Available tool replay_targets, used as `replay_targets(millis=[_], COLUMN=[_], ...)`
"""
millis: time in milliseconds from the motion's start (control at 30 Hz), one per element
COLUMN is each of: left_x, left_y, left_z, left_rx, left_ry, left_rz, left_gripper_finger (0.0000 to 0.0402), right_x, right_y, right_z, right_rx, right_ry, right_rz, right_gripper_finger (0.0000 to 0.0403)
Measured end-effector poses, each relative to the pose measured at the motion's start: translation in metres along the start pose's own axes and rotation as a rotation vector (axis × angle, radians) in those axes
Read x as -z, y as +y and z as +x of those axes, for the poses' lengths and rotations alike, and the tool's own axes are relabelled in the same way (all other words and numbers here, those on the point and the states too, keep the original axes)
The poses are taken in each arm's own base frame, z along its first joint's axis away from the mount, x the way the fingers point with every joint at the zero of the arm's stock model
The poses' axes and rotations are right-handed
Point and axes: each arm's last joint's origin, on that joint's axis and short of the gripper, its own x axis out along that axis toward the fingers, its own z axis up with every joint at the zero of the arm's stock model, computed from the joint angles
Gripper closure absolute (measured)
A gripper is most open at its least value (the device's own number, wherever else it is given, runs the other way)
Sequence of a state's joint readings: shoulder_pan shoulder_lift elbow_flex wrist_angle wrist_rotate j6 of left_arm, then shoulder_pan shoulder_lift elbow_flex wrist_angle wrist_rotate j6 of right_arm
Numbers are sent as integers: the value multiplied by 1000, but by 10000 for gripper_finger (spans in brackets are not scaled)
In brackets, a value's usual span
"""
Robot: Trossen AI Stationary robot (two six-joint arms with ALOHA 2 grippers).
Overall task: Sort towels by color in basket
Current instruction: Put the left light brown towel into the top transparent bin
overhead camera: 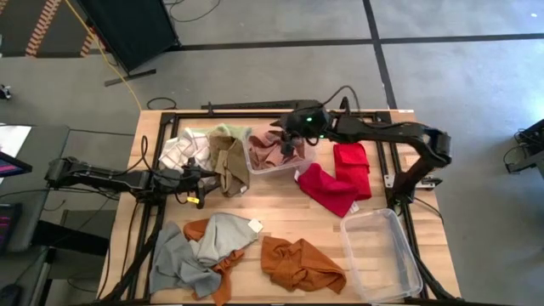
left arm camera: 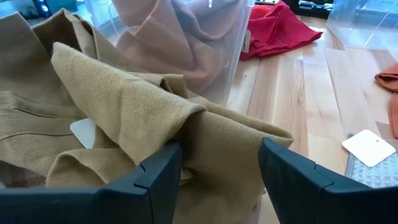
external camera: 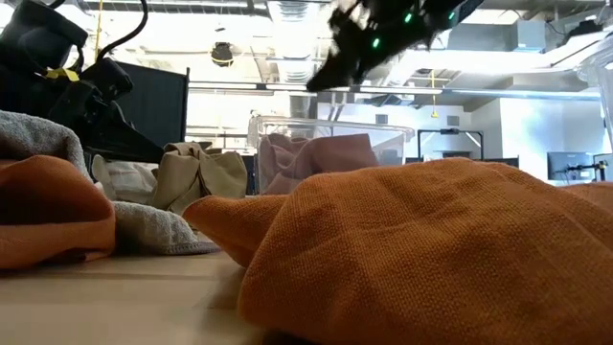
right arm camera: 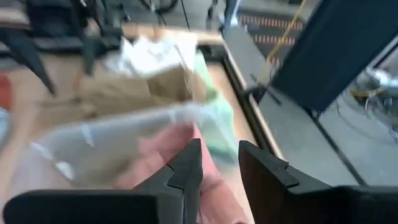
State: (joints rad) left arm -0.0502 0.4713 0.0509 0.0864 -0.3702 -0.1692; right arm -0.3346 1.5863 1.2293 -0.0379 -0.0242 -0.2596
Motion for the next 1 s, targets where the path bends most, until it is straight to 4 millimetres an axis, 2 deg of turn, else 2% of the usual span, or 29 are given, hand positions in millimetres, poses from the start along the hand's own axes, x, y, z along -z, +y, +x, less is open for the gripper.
replay_targets(millis=[233, 500, 633, 867, 1000], left_x=[0, 0, 0, -1, -1], left_y=[0, 1, 2, 3, 4], left_z=[0, 0, 0, 0, 0], left_rx=[0, -25, -61, -110, -134], left_ry=[0, -5, -12, -26, -33], left_rz=[3, 0, -40, -86, -103], left_gripper_finger=[198, 198, 198, 196, 173], right_x=[-26, -32, -29, -23, -21], right_y=[21, 51, 64, 82, 89], right_z=[-53, -98, -109, -113, -114], right_rx=[-70, -191, -242, -285, -307], right_ry=[-27, 38, 93, 166, 183], right_rz=[-31, -47, -52, -82, -91], right_gripper_finger=[269, 269, 269, 269, 269])
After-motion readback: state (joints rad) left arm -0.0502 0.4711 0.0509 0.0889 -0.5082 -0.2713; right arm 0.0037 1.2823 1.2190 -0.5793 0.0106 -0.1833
